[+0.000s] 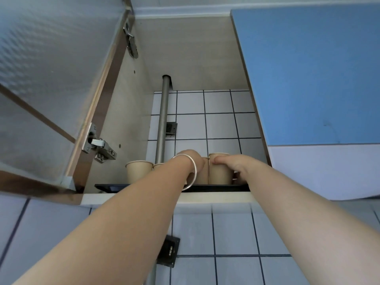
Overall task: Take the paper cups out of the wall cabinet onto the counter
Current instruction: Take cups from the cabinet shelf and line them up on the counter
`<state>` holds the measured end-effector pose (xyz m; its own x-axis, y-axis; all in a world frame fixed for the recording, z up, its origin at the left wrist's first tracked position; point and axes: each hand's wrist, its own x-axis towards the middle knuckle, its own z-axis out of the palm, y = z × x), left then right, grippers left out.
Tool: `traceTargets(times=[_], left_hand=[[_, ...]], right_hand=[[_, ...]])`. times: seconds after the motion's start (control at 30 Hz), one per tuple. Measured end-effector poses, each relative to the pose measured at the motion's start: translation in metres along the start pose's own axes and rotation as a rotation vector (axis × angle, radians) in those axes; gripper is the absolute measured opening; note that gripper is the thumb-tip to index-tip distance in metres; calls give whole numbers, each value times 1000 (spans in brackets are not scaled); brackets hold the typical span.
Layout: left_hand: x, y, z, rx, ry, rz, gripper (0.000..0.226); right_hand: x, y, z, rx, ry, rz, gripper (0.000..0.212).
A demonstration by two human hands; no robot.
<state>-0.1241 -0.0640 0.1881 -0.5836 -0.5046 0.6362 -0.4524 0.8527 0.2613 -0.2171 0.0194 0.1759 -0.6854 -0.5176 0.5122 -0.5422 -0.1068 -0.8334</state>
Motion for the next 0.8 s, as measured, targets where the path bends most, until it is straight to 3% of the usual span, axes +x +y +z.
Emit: traceTargets(times=[0.17,0.3,0.47,0.57,0.67,0.8], left_hand=[[-12,-4,-21,-330,135,21,33],[-31,-15,-30,-591,237,11,35],[-64,-22,-32,-821,336,-21,25],[-91,-19,-26,-975,321,-54,36],[-117,-16,-15,-1082,334,-102,61],[-144,-20,0,-1166,317,-171,77]], right_hand=[[-11,-10,5,197,39,-72,21],[-29,-18,4,301,47,-129,60],[-61,-16,2,415,-37,-153,72],[-86,-12,7,476,-63,-164,88],[-109,-2,15,532,-76,-170,104],[-144,13,12,513,-72,-221,85]])
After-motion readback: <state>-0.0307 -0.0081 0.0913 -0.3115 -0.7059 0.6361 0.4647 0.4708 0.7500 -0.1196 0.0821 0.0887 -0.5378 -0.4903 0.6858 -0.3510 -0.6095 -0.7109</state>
